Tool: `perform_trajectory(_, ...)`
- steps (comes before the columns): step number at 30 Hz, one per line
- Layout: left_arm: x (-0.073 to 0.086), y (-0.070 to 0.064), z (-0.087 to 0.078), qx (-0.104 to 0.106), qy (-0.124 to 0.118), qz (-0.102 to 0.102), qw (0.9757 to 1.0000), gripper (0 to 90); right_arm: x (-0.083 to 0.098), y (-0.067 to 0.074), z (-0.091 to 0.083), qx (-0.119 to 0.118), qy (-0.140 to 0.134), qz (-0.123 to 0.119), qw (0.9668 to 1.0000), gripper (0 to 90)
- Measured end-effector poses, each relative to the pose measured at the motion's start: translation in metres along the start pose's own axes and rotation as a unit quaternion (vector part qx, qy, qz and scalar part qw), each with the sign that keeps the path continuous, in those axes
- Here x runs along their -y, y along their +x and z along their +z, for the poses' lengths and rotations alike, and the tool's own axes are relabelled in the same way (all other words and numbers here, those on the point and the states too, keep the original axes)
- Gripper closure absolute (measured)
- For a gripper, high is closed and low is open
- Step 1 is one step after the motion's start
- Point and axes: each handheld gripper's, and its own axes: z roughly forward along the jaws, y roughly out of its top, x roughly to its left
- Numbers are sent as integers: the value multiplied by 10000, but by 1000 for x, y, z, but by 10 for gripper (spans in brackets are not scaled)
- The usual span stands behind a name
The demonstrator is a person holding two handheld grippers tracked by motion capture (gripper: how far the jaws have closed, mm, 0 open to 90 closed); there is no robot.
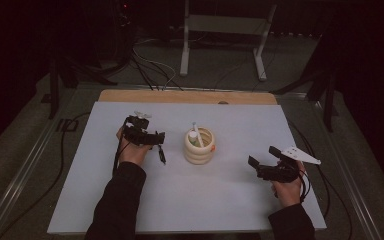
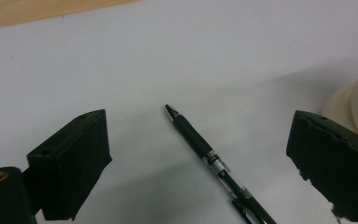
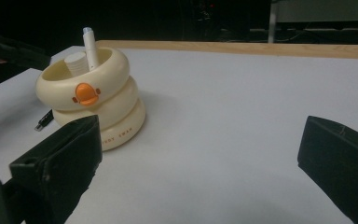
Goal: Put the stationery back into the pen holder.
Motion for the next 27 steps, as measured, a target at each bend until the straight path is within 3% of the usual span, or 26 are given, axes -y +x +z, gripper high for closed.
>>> perform_trajectory(13,5,-5,29,70,513,-101,9986,228,0,-1,-1,5,-16,23,10000,0)
perform_trajectory(21,5,-5,40,28,738,-80,9972,464,0,-1,-1,3,-11,32,10000,0)
perform_trajectory(27,4,-7,45,-155,1014,139,9946,617,0,-2,0,6,-4,27,10000,0)
